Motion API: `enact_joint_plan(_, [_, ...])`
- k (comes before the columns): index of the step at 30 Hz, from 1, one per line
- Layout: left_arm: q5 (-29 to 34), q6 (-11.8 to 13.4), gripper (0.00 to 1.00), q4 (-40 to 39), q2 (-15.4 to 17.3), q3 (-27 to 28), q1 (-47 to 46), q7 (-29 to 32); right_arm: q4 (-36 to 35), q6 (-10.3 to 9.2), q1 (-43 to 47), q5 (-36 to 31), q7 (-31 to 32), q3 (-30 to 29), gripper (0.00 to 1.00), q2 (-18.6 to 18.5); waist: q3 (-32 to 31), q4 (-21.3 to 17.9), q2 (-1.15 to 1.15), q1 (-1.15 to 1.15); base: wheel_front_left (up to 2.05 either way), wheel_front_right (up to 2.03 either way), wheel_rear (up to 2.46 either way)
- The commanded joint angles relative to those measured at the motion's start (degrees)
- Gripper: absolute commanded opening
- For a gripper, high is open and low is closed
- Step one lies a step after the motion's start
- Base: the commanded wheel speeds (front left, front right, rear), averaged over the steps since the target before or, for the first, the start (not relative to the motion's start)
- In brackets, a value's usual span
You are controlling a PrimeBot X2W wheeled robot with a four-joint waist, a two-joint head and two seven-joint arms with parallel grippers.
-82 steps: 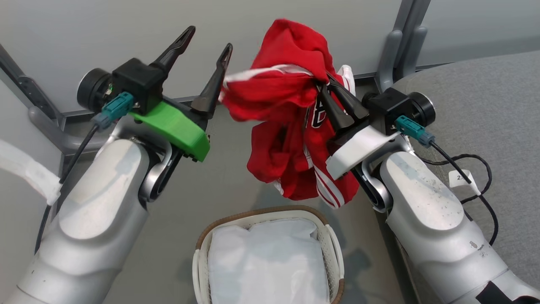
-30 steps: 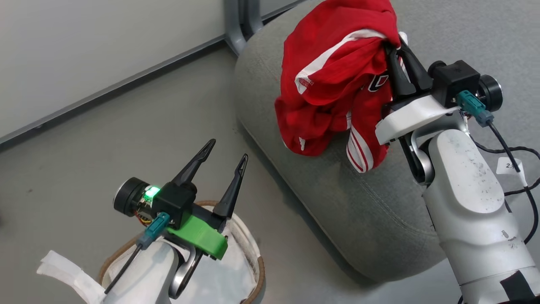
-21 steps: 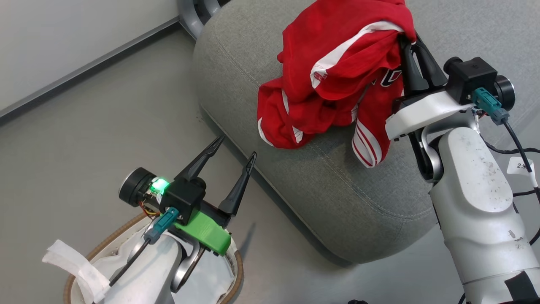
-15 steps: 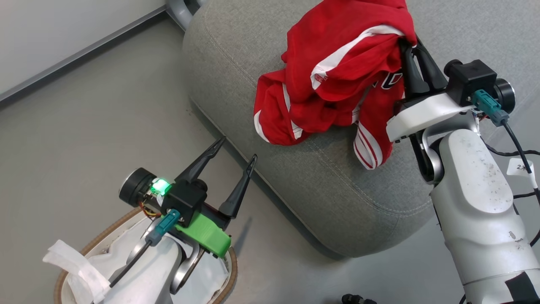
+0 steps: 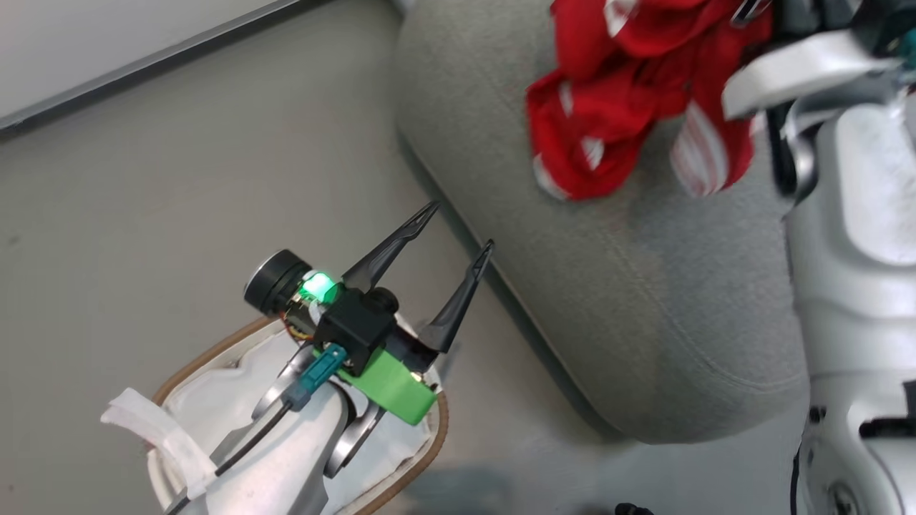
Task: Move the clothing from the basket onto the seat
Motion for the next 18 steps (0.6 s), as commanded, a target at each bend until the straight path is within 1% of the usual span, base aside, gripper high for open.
enact_joint_plan(1, [0.5, -0.2, 1.0, -0.4, -0.3, -0.2, -1.4, 0.0, 0.1, -0.09, -2.9, -1.9, 0.0, -1.6, 0.0, -0.2, 4.1, 6.9, -0.01, 0.0, 0.0, 0.0, 0.0])
enact_joint_plan(6, [1.2, -0.2, 1.0, -1.2, -1.3, -1.9, -3.2, 0.0, 0.6, -0.08, -12.2, -7.9, 0.0, -10.1, 0.0, -0.5, 7.9, 14.3, -0.01, 0.0, 0.0, 0.0, 0.0])
enact_joint_plan(7, [1.4, -0.2, 1.0, -1.4, -1.6, -2.6, -3.9, 0.0, 1.2, -0.09, -15.6, -9.9, 0.0, -13.7, 0.0, -2.1, 9.5, 17.0, -0.01, 0.0, 0.0, 0.0, 0.0])
enact_joint_plan(8, [1.5, -0.2, 1.0, -1.6, -1.8, -2.7, -4.2, 0.0, 1.6, -0.09, -17.2, -10.7, 0.0, -15.3, 0.0, -3.1, 10.5, 18.3, -0.01, 0.0, 0.0, 0.0, 0.0])
enact_joint_plan(10, [2.1, -0.2, 1.0, -1.8, -1.8, -2.9, -4.5, 0.0, 2.9, -0.08, -19.1, -12.0, 0.0, -17.7, 0.0, -4.6, 11.9, 20.0, -0.01, 0.0, 0.0, 0.0, 0.0])
enact_joint_plan(13, [2.4, -0.2, 1.0, -2.5, -2.2, -2.6, -4.8, 0.0, 4.5, -0.08, -20.5, -14.1, 0.0, -21.9, 0.0, -8.7, 14.5, 22.2, -0.01, 0.0, 0.0, 0.0, 0.0])
enact_joint_plan(16, [2.9, -0.2, 1.0, -3.0, -2.2, -2.1, -4.9, 0.0, 6.5, -0.08, -18.6, -16.0, 0.0, -25.5, 0.0, -11.9, 16.6, 23.1, -0.01, 0.0, 0.0, 0.0, 0.0])
enact_joint_plan(18, [3.3, -0.2, 1.0, -2.9, -2.3, -1.9, -4.9, 0.0, 8.2, -0.09, -17.0, -16.7, 0.0, -27.9, 0.0, -13.2, 17.5, 23.2, -0.01, 0.0, 0.0, 0.0, 0.0])
